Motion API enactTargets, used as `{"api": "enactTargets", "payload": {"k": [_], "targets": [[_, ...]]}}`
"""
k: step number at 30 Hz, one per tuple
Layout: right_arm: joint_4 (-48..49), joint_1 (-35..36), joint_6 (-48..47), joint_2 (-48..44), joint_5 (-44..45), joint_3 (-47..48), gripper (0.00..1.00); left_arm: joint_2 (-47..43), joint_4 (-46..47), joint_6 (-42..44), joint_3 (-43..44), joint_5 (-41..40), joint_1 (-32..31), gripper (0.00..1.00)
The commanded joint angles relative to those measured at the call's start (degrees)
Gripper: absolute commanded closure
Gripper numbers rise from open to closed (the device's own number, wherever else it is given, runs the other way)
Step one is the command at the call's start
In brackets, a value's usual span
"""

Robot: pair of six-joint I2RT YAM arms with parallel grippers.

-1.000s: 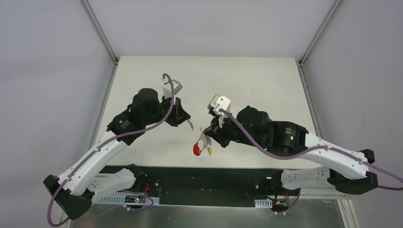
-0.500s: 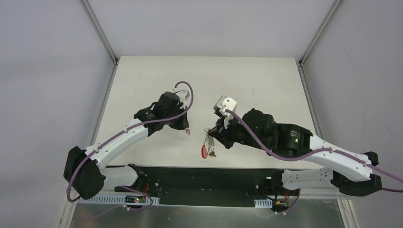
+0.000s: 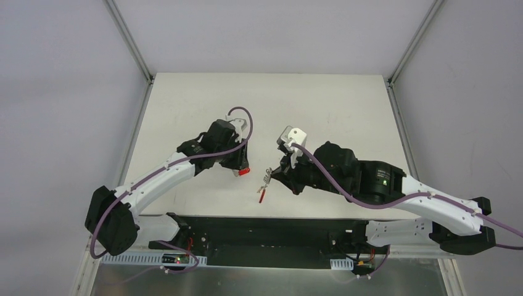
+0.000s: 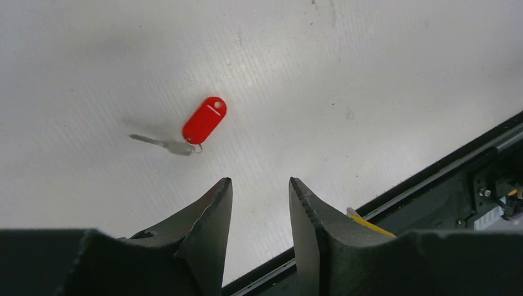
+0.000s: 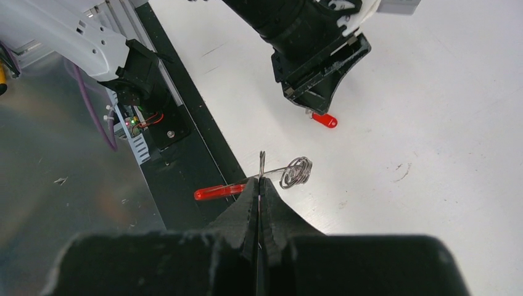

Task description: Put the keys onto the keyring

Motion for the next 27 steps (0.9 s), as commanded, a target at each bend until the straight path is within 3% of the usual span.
{"api": "enactTargets", "payload": {"k": [1, 4, 12, 19, 27], "targets": [[-0.3, -0.4, 0.9, -1.1, -1.7, 3.1, 1.00, -8.1, -0.2, 2.1, 4.8, 2.6, -0.2, 0.61], [-2.3, -0.8, 0.9, -0.6, -3.5, 4.7, 1.00, -13.5, -0.3, 4.2, 7.0, 7.1, -0.2, 0.58], [-9.8, -3.3, 1.9, 3.8, -13.4, 12.8, 1.00, -23.5, 0.5, 8.2, 14.0, 28.8, -0.2, 0.54], [-13.8, -5.0, 2.2, 7.9, -24.2, 19.9, 1.00, -25.5, 1.8, 6.9, 17.5, 41.8, -0.2, 0.53], [-15.5, -6.3, 2.9, 12.2, -30.4, 26.7, 1.00, -26.1, 6.7, 3.5, 17.8, 51.6, -0.2, 0.53]]}}
